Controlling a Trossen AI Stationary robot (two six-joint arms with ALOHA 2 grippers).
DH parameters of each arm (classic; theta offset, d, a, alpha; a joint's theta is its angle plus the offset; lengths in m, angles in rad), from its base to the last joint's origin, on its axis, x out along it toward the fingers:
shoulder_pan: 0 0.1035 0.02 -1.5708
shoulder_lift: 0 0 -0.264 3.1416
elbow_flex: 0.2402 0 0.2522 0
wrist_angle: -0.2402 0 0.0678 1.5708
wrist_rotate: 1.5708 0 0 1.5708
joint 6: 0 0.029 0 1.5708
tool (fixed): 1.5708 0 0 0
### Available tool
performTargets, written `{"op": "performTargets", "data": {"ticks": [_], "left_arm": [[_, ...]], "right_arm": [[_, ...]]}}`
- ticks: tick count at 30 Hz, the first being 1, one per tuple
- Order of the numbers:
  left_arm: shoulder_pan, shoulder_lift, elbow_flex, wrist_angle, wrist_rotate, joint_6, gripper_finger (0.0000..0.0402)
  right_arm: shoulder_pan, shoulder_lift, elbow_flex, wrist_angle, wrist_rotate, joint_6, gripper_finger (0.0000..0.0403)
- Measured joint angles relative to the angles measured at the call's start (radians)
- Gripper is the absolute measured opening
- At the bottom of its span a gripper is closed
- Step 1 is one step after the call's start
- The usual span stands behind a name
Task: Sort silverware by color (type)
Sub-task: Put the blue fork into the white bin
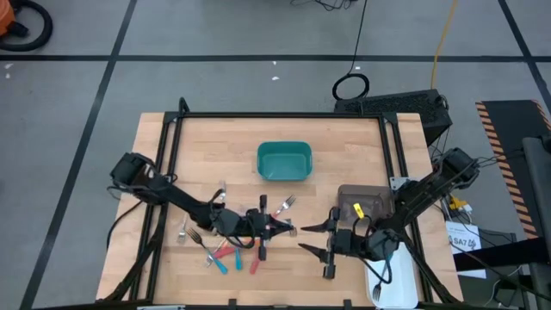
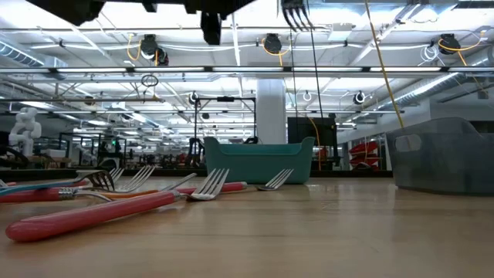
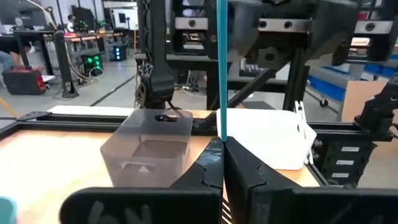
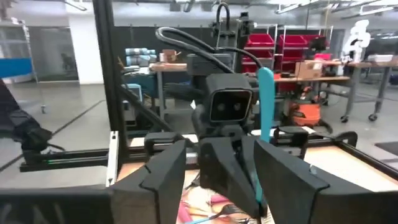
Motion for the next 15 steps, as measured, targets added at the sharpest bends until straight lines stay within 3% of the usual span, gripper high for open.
{"op": "performTargets", "data": {"ticks": [7, 15], "left_arm": [[-0.001, 0.114, 0.163, -0.093, 0.034, -0.001, 0.0001], [-0.019, 0.224, 0.388, -0.334, 0.052, 0.034, 0.0001]], "right_arm": [[-0.007, 0.001, 0.0, -0.034, 0.019, 0.008, 0.0183], [-0.002, 0.001, 0.0, -0.043, 0.036, 0.002, 0.0183]]}}
